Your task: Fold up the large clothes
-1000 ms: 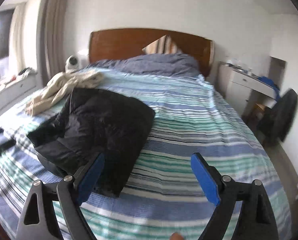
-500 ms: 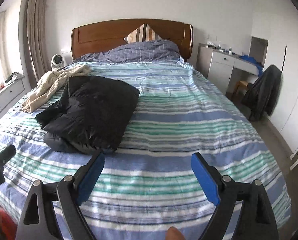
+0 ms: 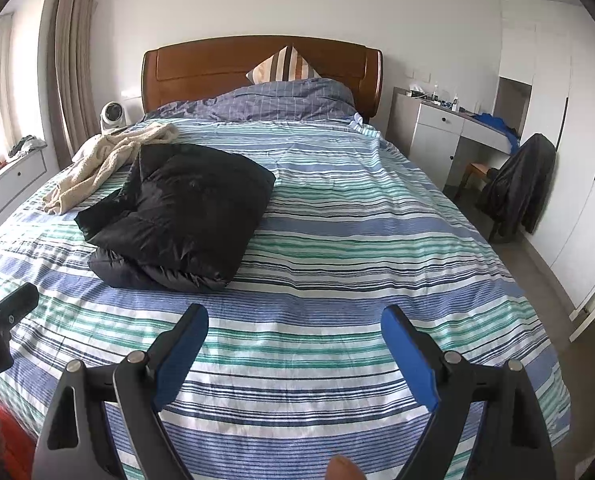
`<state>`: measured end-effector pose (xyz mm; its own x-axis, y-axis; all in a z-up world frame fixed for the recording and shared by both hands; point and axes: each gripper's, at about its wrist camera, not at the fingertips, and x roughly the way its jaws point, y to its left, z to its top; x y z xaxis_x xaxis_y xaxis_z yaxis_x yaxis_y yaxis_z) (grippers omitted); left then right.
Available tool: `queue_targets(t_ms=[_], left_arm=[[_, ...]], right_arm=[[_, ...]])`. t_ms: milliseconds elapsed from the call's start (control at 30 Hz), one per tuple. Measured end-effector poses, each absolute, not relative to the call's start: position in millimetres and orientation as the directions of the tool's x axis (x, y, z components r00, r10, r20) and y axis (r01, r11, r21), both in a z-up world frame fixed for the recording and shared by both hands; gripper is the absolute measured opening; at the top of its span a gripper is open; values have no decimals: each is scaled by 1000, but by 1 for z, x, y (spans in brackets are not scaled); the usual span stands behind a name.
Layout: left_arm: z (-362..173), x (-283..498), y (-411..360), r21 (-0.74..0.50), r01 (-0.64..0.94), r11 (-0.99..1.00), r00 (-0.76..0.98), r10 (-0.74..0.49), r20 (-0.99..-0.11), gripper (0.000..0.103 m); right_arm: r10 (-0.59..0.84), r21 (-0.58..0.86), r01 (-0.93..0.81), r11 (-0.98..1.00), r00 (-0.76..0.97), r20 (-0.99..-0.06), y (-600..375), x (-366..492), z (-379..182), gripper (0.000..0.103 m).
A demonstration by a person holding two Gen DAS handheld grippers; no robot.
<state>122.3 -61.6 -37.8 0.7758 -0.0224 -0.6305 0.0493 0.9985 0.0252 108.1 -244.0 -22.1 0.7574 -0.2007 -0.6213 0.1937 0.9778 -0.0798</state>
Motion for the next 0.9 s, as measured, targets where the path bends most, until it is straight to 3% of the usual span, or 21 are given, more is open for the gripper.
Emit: queue_targets(t_ms=[333,900], left_arm=[[-40,120,-62,68,18,998,751,31,-660,103],[-33,116,-63,57,21,998,747,22,-665,103]], right_arm=[[-193,-96,170,981,757,-625,-234,100,-18,90],[-154,-84,130,988,756,-636,-220,96,-14,90]])
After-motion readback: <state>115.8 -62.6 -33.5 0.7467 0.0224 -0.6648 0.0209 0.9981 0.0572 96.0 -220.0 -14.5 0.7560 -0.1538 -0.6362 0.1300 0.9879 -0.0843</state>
